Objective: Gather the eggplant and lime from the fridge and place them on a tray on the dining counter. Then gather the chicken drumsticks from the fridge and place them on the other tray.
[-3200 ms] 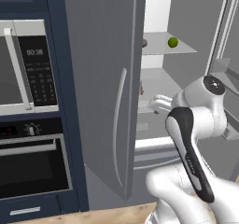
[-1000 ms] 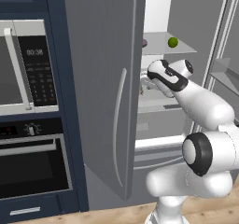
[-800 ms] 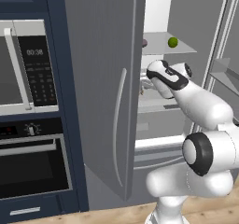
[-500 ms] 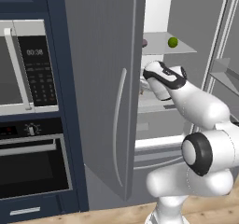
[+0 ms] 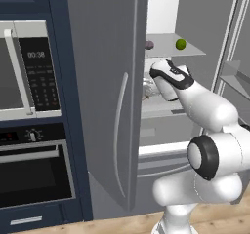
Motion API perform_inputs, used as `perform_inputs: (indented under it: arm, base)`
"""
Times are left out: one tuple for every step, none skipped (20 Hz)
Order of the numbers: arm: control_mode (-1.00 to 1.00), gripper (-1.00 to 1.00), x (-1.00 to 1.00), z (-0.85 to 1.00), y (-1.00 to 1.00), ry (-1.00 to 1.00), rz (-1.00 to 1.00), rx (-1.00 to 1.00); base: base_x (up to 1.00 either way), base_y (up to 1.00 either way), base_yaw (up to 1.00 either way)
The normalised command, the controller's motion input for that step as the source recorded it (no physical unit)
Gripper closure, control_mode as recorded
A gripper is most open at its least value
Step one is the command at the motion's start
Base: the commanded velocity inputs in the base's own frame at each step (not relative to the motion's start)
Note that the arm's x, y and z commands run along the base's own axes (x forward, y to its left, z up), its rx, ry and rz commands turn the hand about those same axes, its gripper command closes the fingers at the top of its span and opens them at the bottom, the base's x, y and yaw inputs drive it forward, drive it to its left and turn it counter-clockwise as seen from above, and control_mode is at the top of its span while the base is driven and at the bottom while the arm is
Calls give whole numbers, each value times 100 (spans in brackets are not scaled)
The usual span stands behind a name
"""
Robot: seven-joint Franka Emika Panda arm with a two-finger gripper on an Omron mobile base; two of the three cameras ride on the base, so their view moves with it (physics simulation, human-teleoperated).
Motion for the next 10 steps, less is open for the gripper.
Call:
perform_inputs:
  arm:
    - [-100,-100,-33,3,49,2,22,0]
    - [-100,-100,-40,0,61,0,21,0]
    - [-100,-100,-51,0,78,0,19,0]
    - [-100,-100,-58,0,83,0,18,0]
    - [-100,-100,-65,0,86,0,16,0]
    - [-100,-100,-70,0,85,0,16,0]
    - [-100,-100,-73,0,89,0,15,0]
    - [-100,-100,-75,0,87,-1,15,0]
    - [-100,-100,-79,0,85,-2,15,0]
    - [-100,-100,-78,0,83,-3,13,0]
  base:
    - [0,0,0]
    - [0,0,0]
    - [0,0,0]
    - [0,0,0]
    - [0,0,0]
    - [0,0,0]
    - [0,0,0]
    - [0,0,0]
    - [0,0,0]
    - [0,0,0]
